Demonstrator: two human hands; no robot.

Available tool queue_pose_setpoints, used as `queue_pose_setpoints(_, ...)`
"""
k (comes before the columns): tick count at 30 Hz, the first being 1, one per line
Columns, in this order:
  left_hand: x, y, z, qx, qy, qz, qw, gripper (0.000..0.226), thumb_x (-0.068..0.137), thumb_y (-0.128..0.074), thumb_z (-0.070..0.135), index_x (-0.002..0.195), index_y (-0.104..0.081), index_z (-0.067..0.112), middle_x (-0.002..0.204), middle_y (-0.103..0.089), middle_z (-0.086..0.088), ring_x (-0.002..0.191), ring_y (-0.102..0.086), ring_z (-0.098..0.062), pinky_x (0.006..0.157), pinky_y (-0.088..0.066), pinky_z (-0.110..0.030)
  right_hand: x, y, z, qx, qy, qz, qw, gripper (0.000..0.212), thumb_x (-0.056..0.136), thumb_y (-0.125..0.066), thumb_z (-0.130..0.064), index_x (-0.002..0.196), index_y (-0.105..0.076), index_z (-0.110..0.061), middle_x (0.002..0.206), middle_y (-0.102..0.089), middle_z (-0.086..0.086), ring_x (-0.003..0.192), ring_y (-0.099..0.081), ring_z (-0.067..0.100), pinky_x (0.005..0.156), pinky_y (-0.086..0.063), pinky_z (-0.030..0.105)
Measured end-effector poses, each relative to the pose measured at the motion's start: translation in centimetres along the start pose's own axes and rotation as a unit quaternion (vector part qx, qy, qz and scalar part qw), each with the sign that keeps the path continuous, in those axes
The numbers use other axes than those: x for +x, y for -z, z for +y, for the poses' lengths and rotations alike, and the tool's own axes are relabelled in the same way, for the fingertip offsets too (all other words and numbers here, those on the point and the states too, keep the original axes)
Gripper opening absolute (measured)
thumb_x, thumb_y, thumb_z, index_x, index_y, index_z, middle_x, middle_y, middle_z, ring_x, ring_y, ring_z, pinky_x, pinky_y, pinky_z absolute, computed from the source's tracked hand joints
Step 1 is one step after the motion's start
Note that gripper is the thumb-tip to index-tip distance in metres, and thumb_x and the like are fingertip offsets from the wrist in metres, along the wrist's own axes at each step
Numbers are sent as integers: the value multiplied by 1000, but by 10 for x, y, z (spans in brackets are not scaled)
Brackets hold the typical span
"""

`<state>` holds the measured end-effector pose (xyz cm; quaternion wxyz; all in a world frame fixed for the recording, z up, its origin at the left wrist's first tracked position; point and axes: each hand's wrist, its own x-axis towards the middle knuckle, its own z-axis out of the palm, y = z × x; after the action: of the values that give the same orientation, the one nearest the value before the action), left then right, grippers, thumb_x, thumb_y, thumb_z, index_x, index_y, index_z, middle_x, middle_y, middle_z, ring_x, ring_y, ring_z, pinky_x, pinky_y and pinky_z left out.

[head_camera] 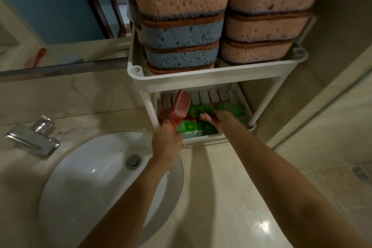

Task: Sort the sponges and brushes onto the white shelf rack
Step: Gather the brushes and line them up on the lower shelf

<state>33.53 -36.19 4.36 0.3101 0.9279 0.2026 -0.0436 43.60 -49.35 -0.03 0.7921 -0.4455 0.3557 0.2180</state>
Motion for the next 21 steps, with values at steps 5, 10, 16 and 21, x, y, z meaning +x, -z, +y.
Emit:
queue_pose_setpoints(5,3,-2,0,21,-11,-7,1000,21,88,-46,4,107,-53,-2,108,-62,-22,103,-59,-37,84,-46,-39,1,2,0,-38,-6,15,999,34,99,-39,-9,130,-42,4,121,-55,26,96,-65,30,47,-55,20)
queue_pose_setpoints(10,4,-2,0,37,-22,-12,999,22,88,-47,5,107,-53,-2,110,-61,-22,105,-57,-37,86,-45,-39,-7,3,-2,-53,12,17,998,24,97,-40,-4,115,-52,7,93,-58,19,64,-57,20,49,-54,18)
queue_pose_setpoints(16,10,-1,-3,81,-68,-43,993,19,88,-48,7,102,-59,2,105,-64,-19,101,-59,-35,75,-42,-34,-20,20,27,-359,306,120,874,16,85,-51,0,100,-58,-1,95,-66,16,72,-64,23,70,-57,36)
queue_pose_setpoints(21,21,-9,11,171,-139,-85,972,21,88,-48,12,100,-64,3,107,-66,-17,104,-59,-34,83,-45,-35,-28,42,49,-605,532,41,592,65,75,-62,-4,132,-34,-21,140,-37,17,100,-59,34,69,-59,43)
